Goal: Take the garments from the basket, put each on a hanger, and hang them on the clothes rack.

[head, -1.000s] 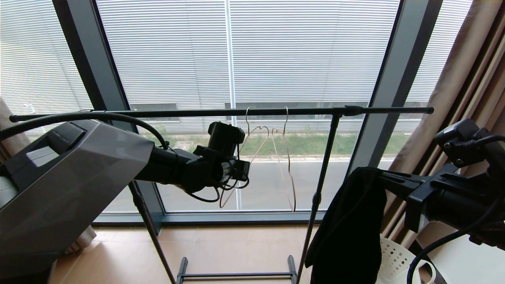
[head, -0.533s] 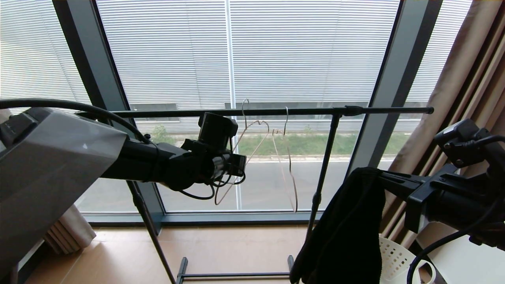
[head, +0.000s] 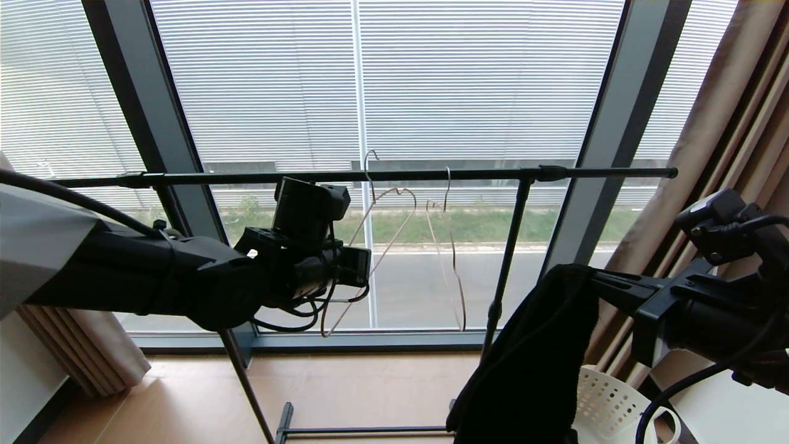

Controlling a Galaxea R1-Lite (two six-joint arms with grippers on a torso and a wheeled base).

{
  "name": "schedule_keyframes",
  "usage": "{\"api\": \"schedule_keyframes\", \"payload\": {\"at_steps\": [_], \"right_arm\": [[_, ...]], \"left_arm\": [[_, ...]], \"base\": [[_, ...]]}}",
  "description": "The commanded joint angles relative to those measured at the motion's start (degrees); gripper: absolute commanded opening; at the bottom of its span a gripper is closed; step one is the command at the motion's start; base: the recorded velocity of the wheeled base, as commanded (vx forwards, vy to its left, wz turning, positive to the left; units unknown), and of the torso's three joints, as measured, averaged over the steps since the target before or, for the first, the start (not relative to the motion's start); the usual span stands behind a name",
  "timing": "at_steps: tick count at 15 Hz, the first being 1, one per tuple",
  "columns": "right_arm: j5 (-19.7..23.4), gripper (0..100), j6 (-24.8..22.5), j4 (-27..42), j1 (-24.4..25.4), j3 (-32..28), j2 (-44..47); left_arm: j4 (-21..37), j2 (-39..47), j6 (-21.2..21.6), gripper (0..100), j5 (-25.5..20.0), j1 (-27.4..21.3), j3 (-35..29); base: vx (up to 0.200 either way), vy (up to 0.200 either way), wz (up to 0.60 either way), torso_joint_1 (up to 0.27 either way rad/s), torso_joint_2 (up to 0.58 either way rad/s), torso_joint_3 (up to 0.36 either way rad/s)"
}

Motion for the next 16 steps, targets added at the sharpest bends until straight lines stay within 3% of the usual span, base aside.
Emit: {"api": "schedule_keyframes", "payload": {"at_steps": [1, 4, 5, 6, 9, 12, 14, 15, 16], "right_arm": [[0.0, 0, 0.0, 0.0, 0.1, 0.0, 0.2], [-0.2, 0, -0.1, 0.3, 0.2, 0.0, 1.0], [-1.7, 0, -0.9, 0.3, 0.2, -0.1, 2.3], [-5.7, 0, -2.5, -0.2, 0.2, -0.1, 4.7], [-12.1, 0, -2.9, -0.3, 1.4, -1.0, 6.9], [-18.8, 0, -5.6, -0.3, 2.0, -2.6, 8.1], [-24.3, 0, -5.6, -0.3, 2.8, -3.8, 10.0], [-25.0, 0, -5.6, -0.3, 2.8, -4.0, 10.3], [-29.3, 0, -5.6, -0.3, 3.1, -5.2, 11.5]], "left_arm": [[-3.6, -10.6, 0.0, 0, -2.8, -0.7, 11.0], [-10.0, -19.3, 0.3, 0, -6.8, -1.3, 25.0], [-13.1, -22.2, 0.6, 0, -10.9, -1.3, 30.9], [-17.8, -24.9, 1.4, 0, -16.0, -1.1, 37.8], [-28.6, -27.2, 1.9, 0, -19.6, -1.5, 48.9], [-37.8, -27.6, 4.5, 0, -24.4, -2.5, 56.9], [-40.5, -27.4, 6.0, 0, -28.2, -2.5, 60.5], [-40.7, -27.4, 6.2, 0, -28.5, -2.4, 60.7], [-41.5, -27.5, 8.7, 0, -29.8, -2.3, 61.6]], "base": [[0.000, 0.000, 0.00, 0.000, 0.00, 0.000], [0.000, 0.000, 0.00, 0.000, 0.00, 0.000], [0.000, 0.000, 0.00, 0.000, 0.00, 0.000], [0.000, 0.000, 0.00, 0.000, 0.00, 0.000], [0.000, 0.000, 0.00, 0.000, 0.00, 0.000], [0.000, 0.000, 0.00, 0.000, 0.00, 0.000], [0.000, 0.000, 0.00, 0.000, 0.00, 0.000], [0.000, 0.000, 0.00, 0.000, 0.00, 0.000], [0.000, 0.000, 0.00, 0.000, 0.00, 0.000]]}}
